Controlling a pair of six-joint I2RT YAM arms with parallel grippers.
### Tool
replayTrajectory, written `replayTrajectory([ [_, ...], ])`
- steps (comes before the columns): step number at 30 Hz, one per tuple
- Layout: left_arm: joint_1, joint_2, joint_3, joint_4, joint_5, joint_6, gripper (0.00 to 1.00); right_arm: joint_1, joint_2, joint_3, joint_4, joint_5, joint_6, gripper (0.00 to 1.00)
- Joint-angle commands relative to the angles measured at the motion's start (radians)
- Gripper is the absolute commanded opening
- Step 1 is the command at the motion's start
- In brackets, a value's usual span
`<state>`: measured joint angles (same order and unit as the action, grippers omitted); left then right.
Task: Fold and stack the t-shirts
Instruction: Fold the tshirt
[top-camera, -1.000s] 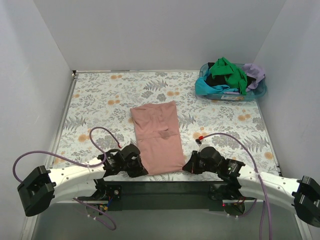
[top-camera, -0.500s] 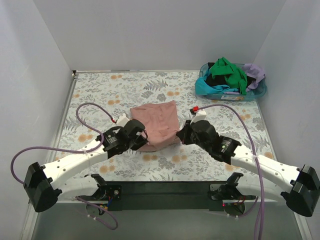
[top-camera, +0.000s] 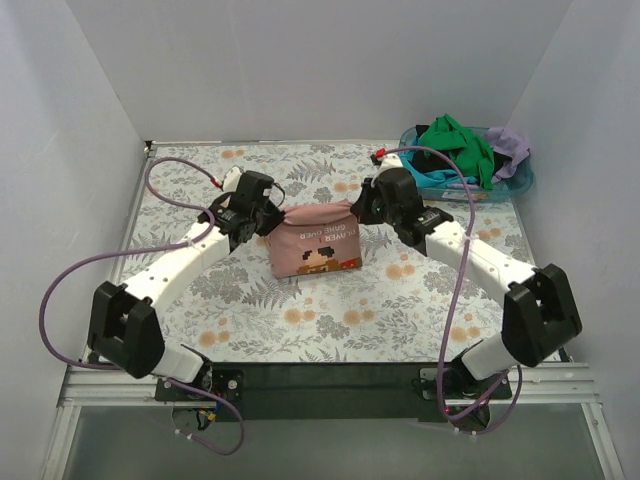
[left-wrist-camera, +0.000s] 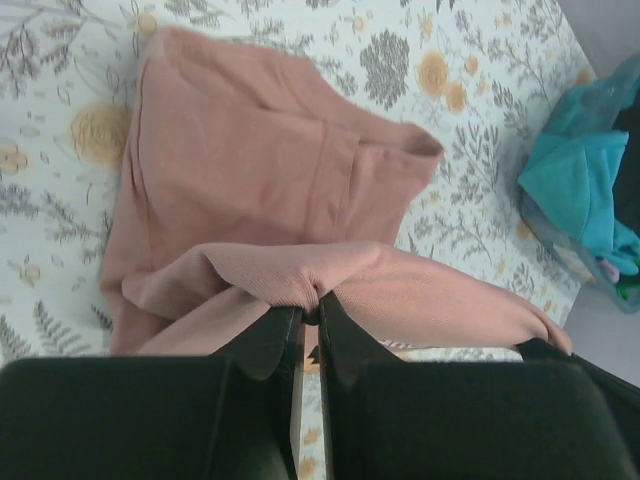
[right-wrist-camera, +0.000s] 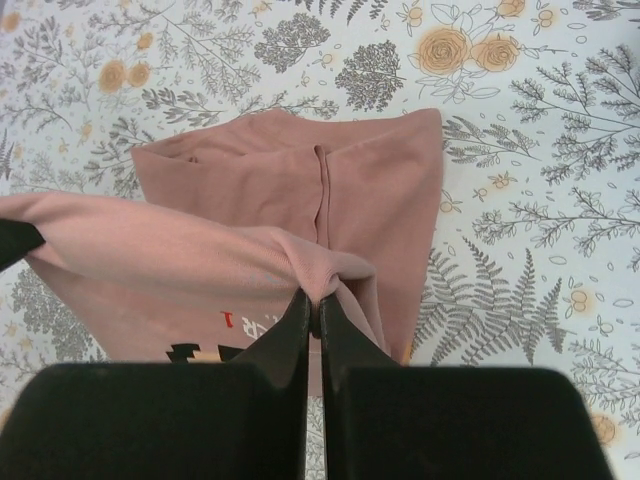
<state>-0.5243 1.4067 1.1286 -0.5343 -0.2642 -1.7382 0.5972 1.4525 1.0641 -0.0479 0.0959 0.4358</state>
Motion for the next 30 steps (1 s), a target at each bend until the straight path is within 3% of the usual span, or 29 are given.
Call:
replayTrajectory([
  [1, 0.067, 0.066, 0.068, 0.011, -0.004, 0.071, 0.0, -0.037, 0.089, 0.112, 0.039, -0.039, -0.058, 0.01],
  [11, 0.188, 0.34, 0.198, 0.112, 0.054, 0.124, 0.0, -0.109, 0.414, 0.328, 0.063, -0.13, -0.025, 0.01],
  [14, 0.208, 0.431, 0.256, 0.125, 0.106, 0.163, 0.27, -0.12, 0.511, 0.402, 0.063, -0.156, -0.037, 0.01],
  [15, 0.211, 0.464, 0.284, 0.114, 0.112, 0.17, 0.57, -0.125, 0.534, 0.421, 0.059, -0.189, -0.042, 0.1],
  [16, 0.211, 0.477, 0.29, 0.102, 0.12, 0.172, 0.69, -0.128, 0.563, 0.433, 0.057, -0.212, -0.048, 0.35],
  [17, 0.211, 0.485, 0.295, 0.102, 0.126, 0.189, 0.96, -0.129, 0.571, 0.447, 0.056, -0.229, -0.046, 0.47],
  [18, 0.213, 0.489, 0.304, 0.096, 0.134, 0.2, 0.98, -0.131, 0.574, 0.456, 0.054, -0.254, -0.046, 0.56],
  [19, 0.213, 0.492, 0.322, 0.067, 0.137, 0.203, 0.98, -0.131, 0.563, 0.455, 0.052, -0.26, -0.046, 0.8],
  [21, 0.211, 0.473, 0.33, 0.039, 0.14, 0.203, 0.98, -0.131, 0.537, 0.423, 0.049, -0.269, -0.045, 0.99],
  [30, 0.165, 0.183, 0.083, 0.134, 0.34, 0.169, 0.98, -0.102, 0.27, 0.16, 0.071, -0.338, -0.022, 0.98],
])
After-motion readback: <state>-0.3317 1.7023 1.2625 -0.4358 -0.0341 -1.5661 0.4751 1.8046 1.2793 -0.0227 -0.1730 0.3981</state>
